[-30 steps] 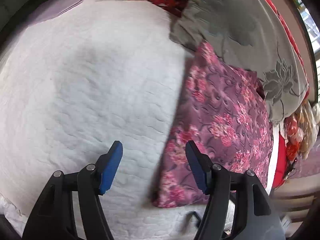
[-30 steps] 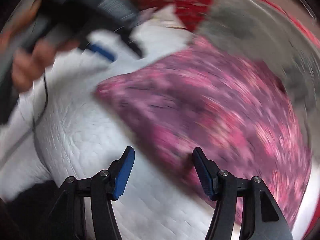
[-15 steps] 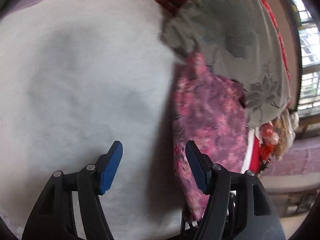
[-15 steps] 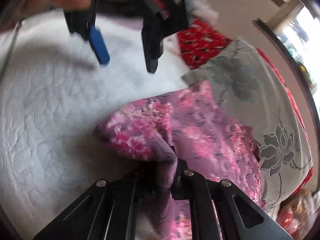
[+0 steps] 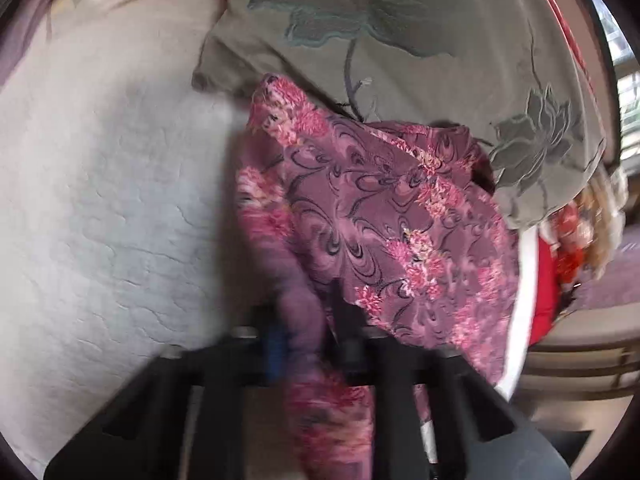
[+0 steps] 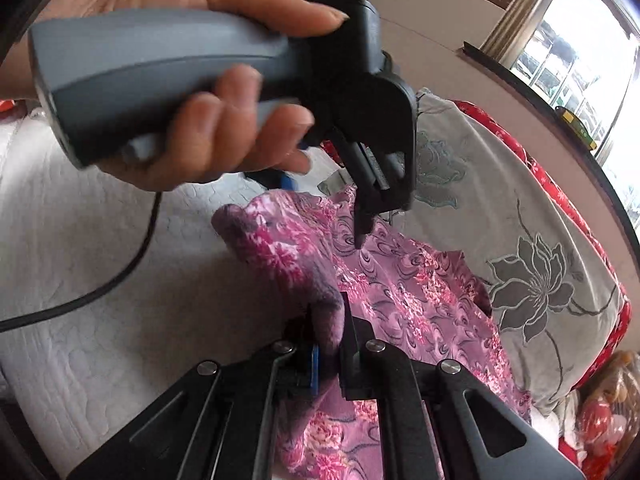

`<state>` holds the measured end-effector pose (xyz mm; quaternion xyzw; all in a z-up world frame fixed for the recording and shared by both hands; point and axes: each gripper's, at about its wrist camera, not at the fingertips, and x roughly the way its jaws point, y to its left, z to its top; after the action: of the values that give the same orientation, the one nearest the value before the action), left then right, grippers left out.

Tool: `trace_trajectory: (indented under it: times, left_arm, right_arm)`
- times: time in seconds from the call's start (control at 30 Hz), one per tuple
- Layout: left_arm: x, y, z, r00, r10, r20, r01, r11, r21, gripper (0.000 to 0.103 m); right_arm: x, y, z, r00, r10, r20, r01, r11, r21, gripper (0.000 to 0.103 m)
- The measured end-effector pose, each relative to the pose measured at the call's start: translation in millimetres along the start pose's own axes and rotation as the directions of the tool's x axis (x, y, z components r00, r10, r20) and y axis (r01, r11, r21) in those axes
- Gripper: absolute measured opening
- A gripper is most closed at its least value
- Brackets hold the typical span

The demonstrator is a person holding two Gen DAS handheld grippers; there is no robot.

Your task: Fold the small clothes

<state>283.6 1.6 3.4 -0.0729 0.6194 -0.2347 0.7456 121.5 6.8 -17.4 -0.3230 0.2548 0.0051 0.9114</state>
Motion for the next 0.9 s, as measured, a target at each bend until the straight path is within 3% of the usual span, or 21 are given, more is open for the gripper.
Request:
trace_trajectory:
  times: [0.2, 0.47, 0.7, 0.9]
  left_arm:
    - [-28, -17, -4, 0.997, -0.015, 0.071, 0.017, 0.999, -0.028, 0.006]
    - [-52, -83, -13, 0.991, -0.017, 0.131, 0.013, 0.999, 0.035, 0.006]
    - [-45, -142, -21, 0.990, -0.037, 0.139, 0.027, 0.997, 0.073, 0.006]
    - [-28, -192, -28, 0.993, -0.053, 0.109, 0.039, 0.992, 0.121, 0.006]
  right_arm:
    - [-15, -22, -4, 1.000, 0.000, 0.030, -0.003, 0.997, 0.075, 0.005]
    - [-50, -68, -17, 0.998, -0.018, 0.065, 0.004, 0.975, 0.220, 0.005]
    - [-72, -114, -53, 0.999, -0.012, 0.038, -0.003, 0.922, 0.387, 0.005]
    - [-85, -151, -85, 1.000, 0.016, 0.010, -0.019, 0.849, 0.529, 0.005]
